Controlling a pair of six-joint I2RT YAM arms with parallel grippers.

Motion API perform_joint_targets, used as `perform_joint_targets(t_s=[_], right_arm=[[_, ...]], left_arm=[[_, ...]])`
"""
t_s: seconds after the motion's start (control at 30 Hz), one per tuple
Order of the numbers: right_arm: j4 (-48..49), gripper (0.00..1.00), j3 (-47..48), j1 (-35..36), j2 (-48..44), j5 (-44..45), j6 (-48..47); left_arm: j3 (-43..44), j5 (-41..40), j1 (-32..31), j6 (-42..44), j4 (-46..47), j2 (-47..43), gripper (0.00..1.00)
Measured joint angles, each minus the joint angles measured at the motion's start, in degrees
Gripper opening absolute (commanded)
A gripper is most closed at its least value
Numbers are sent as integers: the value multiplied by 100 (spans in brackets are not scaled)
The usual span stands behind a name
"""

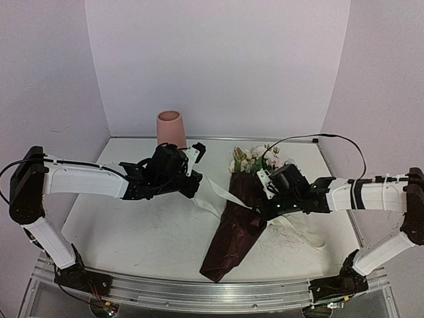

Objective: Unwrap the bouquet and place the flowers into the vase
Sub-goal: Untie the ribbon from the wrapping paper.

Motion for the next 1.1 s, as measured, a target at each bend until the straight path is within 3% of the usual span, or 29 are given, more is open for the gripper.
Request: perform_joint_targets(t_s=[0.13, 0.23, 0.37, 0.5, 0.6, 0.8, 1.1], right_arm=[[-4, 19, 0, 0, 3, 13, 10], [-7, 0, 2, 0, 32, 15, 26], [-51, 0, 11, 0, 29, 5, 27], [-140, 0, 29, 0, -239, -52, 32], [-256, 0, 260, 0, -642, -218, 48], [-273, 0, 1128, 0, -857, -772, 118], [-168, 1, 2014, 6, -420, -1531, 460]], left_arm=[[0, 2, 0, 13, 0, 0, 5], [-4, 2, 0, 15, 0, 0, 9], [-51, 56, 0, 36, 9, 0, 22], [-93, 267, 0, 75, 35, -3, 51], [-118, 441, 0, 96, 39, -17, 60], [-118, 1134, 0, -127, 31, -247, 64], [55, 2296, -374, -522, 88, -420, 64]])
